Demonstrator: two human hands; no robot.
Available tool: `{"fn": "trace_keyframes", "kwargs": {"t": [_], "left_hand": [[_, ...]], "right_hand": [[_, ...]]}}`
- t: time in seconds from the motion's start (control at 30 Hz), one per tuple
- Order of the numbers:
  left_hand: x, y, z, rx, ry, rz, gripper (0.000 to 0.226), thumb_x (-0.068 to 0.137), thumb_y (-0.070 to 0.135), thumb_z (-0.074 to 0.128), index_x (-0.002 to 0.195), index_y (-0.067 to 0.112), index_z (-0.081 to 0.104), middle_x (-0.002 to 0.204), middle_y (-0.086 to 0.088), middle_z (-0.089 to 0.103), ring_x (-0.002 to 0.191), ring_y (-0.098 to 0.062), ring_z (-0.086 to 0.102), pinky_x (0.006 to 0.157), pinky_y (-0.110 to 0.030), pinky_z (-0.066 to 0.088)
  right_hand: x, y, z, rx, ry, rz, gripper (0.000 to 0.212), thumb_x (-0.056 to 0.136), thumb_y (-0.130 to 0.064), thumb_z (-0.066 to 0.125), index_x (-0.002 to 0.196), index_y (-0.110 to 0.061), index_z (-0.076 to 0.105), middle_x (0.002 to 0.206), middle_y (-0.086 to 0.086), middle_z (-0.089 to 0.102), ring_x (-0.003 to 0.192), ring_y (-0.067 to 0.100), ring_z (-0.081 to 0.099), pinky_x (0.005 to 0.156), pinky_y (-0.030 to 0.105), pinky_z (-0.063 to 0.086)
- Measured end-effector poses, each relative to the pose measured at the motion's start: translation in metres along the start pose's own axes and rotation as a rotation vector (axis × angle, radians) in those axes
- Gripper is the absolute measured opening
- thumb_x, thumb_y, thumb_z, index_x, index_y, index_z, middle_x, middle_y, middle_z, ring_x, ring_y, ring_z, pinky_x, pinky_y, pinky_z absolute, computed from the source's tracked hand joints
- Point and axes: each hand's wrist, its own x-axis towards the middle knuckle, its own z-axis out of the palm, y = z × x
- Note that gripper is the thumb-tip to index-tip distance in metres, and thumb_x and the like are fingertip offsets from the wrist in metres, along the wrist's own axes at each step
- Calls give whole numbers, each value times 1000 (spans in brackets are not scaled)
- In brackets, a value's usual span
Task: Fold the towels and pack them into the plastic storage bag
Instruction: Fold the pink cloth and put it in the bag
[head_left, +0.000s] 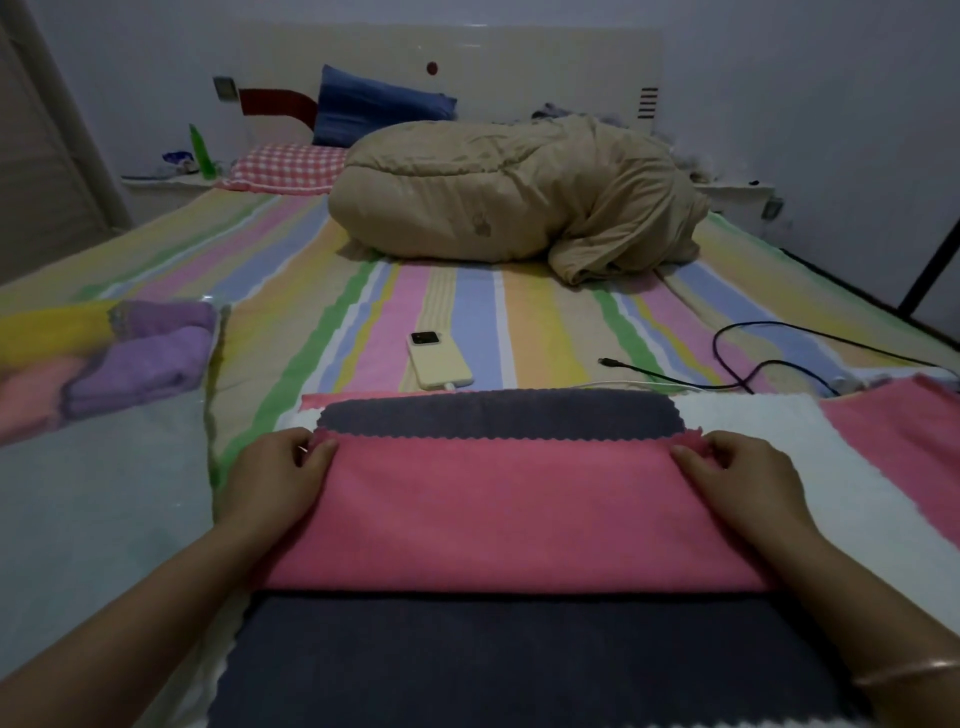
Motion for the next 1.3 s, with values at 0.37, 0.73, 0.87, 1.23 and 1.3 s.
{"fn": "trace_keyframes", "kwargs": {"t": [0.37,0.73,0.87,1.23,1.3], "left_hand": [[-24,41,-15,119,83,323,36,80,25,58,113,11,58,117,-12,59,103,-34,56,84,-43,47],[-91,97,24,308,-553,487,126,46,84,-35,153,27,-2,161,-3,-8,148,-16,-8,118,-39,-9],[-90,95,21,167,-547,456,107,66,83,-11,154,25,10,162,-2,3,148,-14,0,120,-37,-4],[-47,64,-35,-1201,-715,-779,46,103,32,26,102,2,60,94,-17,71,84,-26,67,65,-34,57],[-42,51,-38,-1201,-747,-838,51,102,41,27,100,1,59,90,-13,68,85,-24,64,64,-28,55]], "right_hand": [[-66,-31,-53,-237,124,36,17,88,-40,58,88,-23,58,81,-6,60,75,18,57,58,29,39],[-119,-48,-54,973,-311,736,16,95,-13,56,100,2,59,88,21,71,69,26,73,48,24,55],[-111,-58,-32,932,-64,672,23,88,-14,60,109,-7,56,96,14,66,84,28,68,64,36,60],[-124,-177,24,146,-113,-282,42,90,-21,52,130,-31,44,116,-5,67,102,24,63,83,34,47],[-139,-185,41,135,-337,-440,48,90,-31,53,137,-31,40,126,-7,61,111,18,58,92,32,46]]}}
